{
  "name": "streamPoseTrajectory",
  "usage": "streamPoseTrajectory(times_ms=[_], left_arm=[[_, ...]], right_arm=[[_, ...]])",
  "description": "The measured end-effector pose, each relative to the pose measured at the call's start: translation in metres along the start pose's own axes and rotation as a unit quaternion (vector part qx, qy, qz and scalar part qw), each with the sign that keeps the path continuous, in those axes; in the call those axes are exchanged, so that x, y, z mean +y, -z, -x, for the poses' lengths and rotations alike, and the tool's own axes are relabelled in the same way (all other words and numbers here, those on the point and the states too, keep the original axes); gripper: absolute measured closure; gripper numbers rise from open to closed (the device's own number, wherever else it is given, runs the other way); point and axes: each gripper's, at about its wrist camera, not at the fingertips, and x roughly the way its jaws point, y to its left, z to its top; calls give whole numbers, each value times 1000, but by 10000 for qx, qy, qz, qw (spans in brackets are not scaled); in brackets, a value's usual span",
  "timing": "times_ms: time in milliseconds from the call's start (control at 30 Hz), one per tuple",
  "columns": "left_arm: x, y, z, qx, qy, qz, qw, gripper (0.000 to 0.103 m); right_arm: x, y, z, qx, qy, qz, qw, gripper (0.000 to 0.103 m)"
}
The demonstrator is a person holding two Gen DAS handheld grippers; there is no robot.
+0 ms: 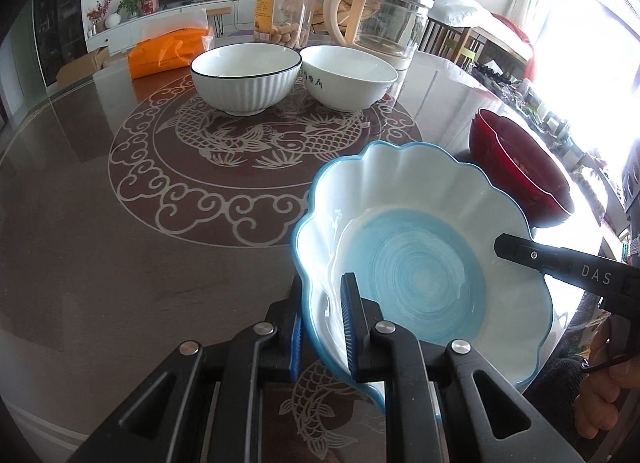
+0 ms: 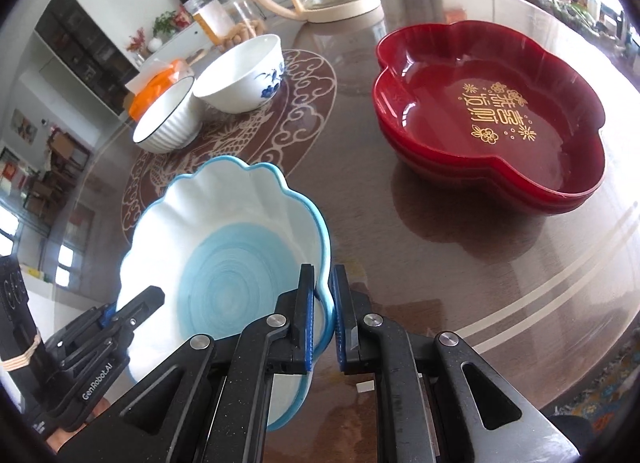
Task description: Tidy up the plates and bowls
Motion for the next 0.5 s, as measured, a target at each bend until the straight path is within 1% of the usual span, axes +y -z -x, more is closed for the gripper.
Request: streamPoseTrajectory(times_ms=[67,100,133,167,200,233,300,333,367,400,433,467,500], left_arm=[[2,0,2,-53,-18,18,10000,87],[3,1,7,-137,-110,30,9998,86],[4,2,11,-195,-177,18,9997,86],[6,2,14,-214,-145,30,9997,86],[9,1,16,-193,-89,68,9998,86],[12,1,19,-171,-35,101,9998,85],[15,2,27,-215,-90,125,9997,78],[16,4,33,-271,-198,143,9993,70],[18,7,40,-359,-300,190,9987,56],[19,9,48,-485,-332,259,9979,47],[21,13,57,-648,-344,348,9967,27],[23,16,67,-821,-413,428,9949,14],[23,19,76,-976,-531,463,9927,11]], right_arm=[[-1,2,1,-78,-37,21,10000,90],[-1,3,2,-118,-8,18,9999,87],[-2,6,4,-176,42,23,9998,78],[-3,10,8,-254,63,35,9997,70],[-4,13,12,-367,86,28,9993,52],[-5,15,18,-517,137,10,9986,46],[-6,18,33,-827,177,-4,9964,46],[-6,21,41,-1013,246,3,9946,45],[-6,26,51,-1232,389,10,9916,43],[-4,32,60,-1457,523,14,9879,39],[-2,40,70,-1656,622,33,9842,37],[1,47,79,-1873,733,74,9795,37],[6,56,89,-2117,869,136,9734,36]])
